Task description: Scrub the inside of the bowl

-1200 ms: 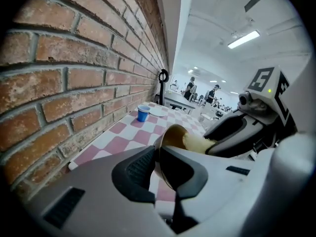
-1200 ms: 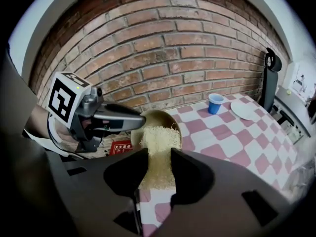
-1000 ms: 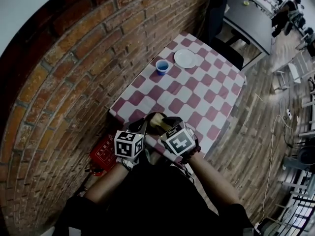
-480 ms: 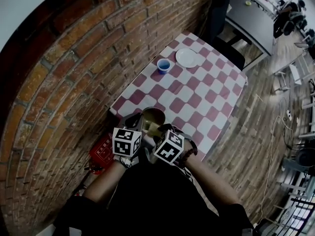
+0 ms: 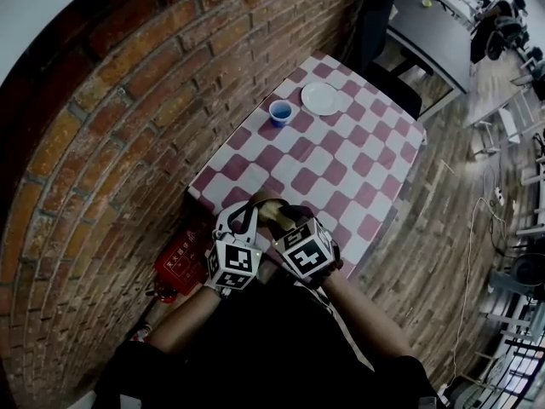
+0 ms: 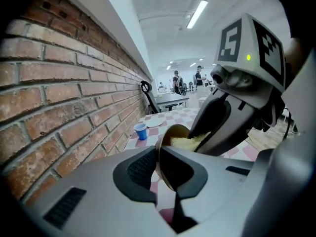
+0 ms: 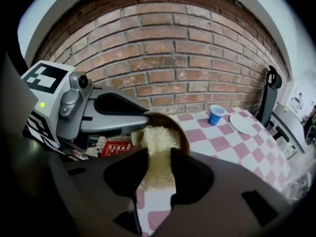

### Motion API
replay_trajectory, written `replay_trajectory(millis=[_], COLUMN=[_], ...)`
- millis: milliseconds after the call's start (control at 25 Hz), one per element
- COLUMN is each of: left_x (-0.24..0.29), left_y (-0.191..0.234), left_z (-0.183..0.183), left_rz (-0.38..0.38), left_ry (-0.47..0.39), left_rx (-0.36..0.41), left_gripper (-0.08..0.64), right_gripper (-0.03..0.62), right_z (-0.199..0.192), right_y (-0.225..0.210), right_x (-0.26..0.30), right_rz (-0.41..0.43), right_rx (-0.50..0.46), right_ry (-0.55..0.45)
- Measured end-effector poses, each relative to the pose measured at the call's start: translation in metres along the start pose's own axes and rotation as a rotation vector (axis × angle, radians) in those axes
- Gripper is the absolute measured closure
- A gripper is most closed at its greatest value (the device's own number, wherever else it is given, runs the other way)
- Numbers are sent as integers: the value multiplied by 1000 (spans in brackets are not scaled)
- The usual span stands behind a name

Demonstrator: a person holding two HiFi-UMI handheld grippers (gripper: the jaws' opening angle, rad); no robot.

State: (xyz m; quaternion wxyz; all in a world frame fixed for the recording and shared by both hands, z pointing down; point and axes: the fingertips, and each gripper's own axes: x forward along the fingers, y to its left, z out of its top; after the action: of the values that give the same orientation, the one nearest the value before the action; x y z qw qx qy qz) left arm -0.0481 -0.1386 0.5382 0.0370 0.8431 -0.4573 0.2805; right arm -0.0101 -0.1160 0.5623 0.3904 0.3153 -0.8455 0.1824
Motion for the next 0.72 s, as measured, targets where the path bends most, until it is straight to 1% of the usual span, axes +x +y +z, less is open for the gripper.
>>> replay_trajectory(millis=[80, 200, 280, 400, 520, 600, 720], left_x=[0, 0, 0, 1, 1, -1, 2], left_y=[-1, -2, -3, -4, 3, 9, 8], left_z=[1, 6, 10, 10, 3, -1, -11], left_rz=[-2, -3, -10, -5, 16, 27, 18], left_ry=[-5, -21, -28, -16, 13, 26, 41], left_rx=[1, 7, 16, 31, 43, 42, 23], left_gripper=[525, 526, 526, 526, 526, 526, 526], right_gripper=[437, 437, 437, 437, 437, 437, 437], right_z=[8, 5, -1, -10, -27, -39, -38], right_y=[0, 7, 17, 33, 35, 28, 14], right_x=[-2, 3, 8, 15, 18, 17, 16], right_rz=[-40, -75, -64, -34, -36, -51, -99], right_rx=[-71, -227, -305, -381, -406, -382, -336], right_ry=[-17, 34, 71, 112, 169, 199, 188])
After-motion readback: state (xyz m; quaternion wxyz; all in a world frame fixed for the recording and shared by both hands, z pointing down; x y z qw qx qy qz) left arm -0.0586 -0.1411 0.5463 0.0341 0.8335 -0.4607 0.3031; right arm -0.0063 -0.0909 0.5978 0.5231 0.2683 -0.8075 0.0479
